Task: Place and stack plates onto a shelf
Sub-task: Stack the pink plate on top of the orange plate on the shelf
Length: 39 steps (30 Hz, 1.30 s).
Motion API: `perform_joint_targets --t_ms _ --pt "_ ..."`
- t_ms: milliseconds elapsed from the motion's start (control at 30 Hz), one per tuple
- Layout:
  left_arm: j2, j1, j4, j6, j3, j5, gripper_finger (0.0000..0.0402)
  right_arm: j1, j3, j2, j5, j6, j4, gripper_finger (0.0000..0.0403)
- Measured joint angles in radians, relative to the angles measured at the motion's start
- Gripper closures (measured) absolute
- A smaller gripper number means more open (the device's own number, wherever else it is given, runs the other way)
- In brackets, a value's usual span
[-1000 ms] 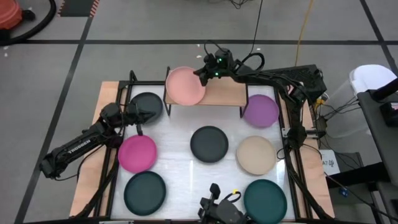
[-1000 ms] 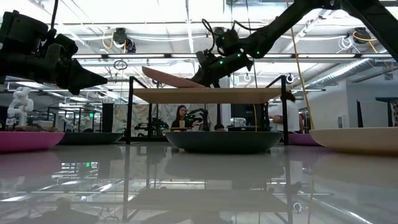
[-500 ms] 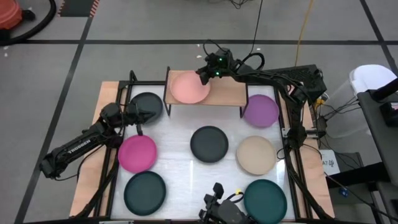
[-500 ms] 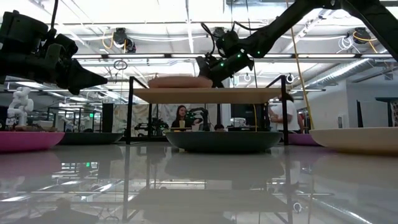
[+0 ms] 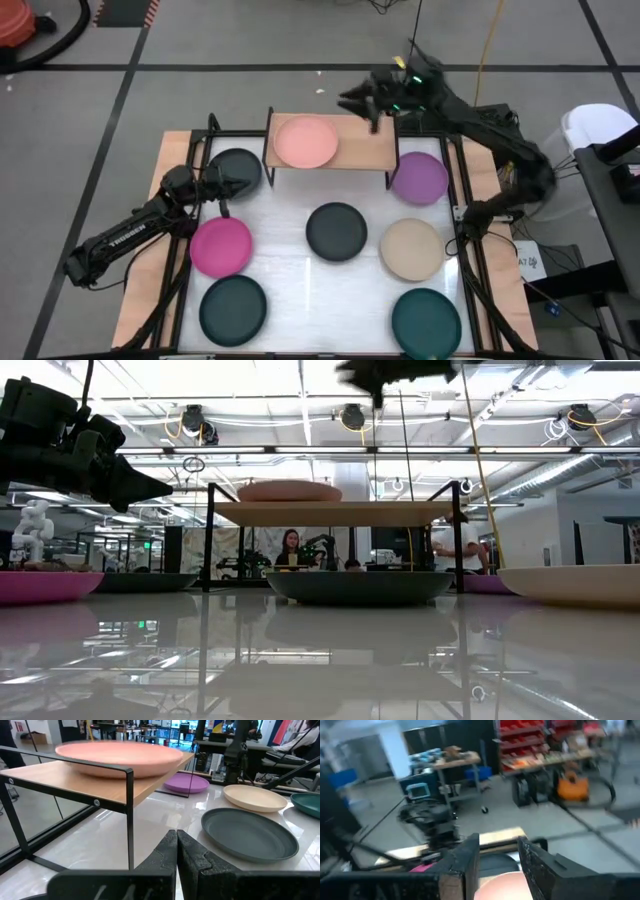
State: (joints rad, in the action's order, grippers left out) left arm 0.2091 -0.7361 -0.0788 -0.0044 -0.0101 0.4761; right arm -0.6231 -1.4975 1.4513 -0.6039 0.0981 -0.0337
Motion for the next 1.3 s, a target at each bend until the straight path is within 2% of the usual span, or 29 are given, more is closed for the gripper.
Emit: perform_joint_targets --t_ms 133,233,333,467,567,633,733,867,967,1067,1200,1300 --pt "0.000 0.000 0.000 0.000 0.000 0.000 0.0398 0.121 0.163 -0.207 0.027 -0.099 0.016 0.0286" --pt "0.000 0.000 0.000 0.000 0.000 0.000 0.0398 0.221 0.327 -0.356 0.107 -0.147 0.036 0.0286" --pt "0.000 0.000 0.000 0.000 0.000 0.000 0.0398 0.313 0.532 -0.487 0.183 -0.143 0.157 0.0286" --pt "0.000 0.000 0.000 0.000 0.000 0.000 0.0398 0.402 0.799 -0.608 0.220 -0.104 0.377 0.0286" --pt "0.000 0.000 -0.024 -0.008 0.000 0.000 0.0398 0.444 0.948 -0.666 0.240 -0.077 0.524 0.0287" --pt "0.000 0.000 -0.051 -0.078 0.000 0.005 0.0398 0.460 1.015 -0.687 0.242 -0.074 0.583 0.0287" --pt "0.000 0.000 -0.108 -0.114 0.000 0.009 0.0398 0.468 1.074 -0.705 0.247 -0.099 0.636 0.0287" --pt "0.000 0.000 -0.179 -0.162 0.000 0.011 0.0398 0.468 1.080 -0.706 0.292 -0.127 0.656 0.0287" --pt "0.000 0.000 -0.237 -0.302 0.000 0.007 0.0398 0.468 1.080 -0.705 0.293 -0.135 0.651 0.0287" --pt "0.001 -0.002 -0.415 -0.457 -0.022 -0.050 0.0398 0.468 1.080 -0.711 0.290 -0.136 0.651 0.0287" --pt "0.001 0.000 -0.616 -0.475 -0.139 0.122 0.0398 0.468 1.080 -0.712 0.290 -0.137 0.666 0.0287" --pt "0.002 0.009 -0.745 -0.497 -0.219 0.144 0.0398 0.468 1.080 -0.712 0.290 -0.137 0.688 0.0287"
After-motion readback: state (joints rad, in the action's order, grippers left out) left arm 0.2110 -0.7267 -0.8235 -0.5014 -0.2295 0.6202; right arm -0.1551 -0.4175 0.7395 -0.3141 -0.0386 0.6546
